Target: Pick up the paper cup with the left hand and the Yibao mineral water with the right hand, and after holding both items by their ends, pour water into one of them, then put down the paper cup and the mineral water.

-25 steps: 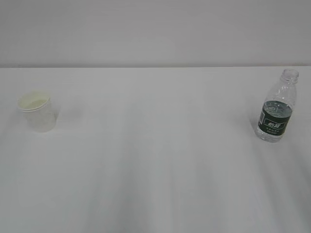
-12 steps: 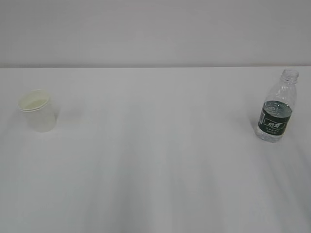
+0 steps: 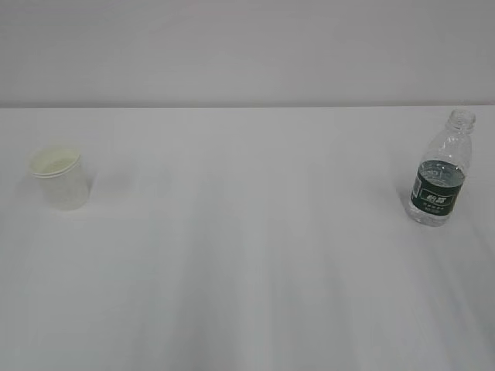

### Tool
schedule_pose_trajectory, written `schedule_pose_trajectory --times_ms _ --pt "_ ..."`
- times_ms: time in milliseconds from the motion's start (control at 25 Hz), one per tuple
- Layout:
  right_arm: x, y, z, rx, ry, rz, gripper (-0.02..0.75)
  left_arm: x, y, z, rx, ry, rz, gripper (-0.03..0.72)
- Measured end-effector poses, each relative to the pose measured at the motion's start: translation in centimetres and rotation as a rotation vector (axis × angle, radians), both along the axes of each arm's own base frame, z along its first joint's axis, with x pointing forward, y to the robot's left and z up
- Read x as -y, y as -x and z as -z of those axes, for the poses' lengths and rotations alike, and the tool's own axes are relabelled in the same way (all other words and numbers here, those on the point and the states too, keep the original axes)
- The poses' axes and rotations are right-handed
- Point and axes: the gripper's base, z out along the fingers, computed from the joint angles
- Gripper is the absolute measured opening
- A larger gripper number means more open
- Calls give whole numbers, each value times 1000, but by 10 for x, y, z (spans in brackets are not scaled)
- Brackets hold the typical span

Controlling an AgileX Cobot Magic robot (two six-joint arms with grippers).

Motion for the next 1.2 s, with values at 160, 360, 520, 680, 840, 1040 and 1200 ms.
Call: schedule_pose_trajectory --times_ms 160,360,520,680,840,1040,1200 --pt "0 0 0 1 -74 -1 592 0 1 1 -4 5 -1 446" --pt "0 2 -1 10 -133 -3 592 0 1 1 -10 7 -2 446" --pt "-3 2 0 2 93 -27 592 0 1 1 -10 7 -2 434" --pt "-6 2 0 5 177 -68 592 0 1 1 -10 7 -2 423" --pt "-6 2 0 0 133 -67 591 0 1 1 -10 8 -1 419" --pt "-3 2 1 -15 50 -26 591 0 1 1 -10 9 -1 419" --pt "-2 -4 5 -52 14 -25 591 0 1 1 -10 9 -1 418"
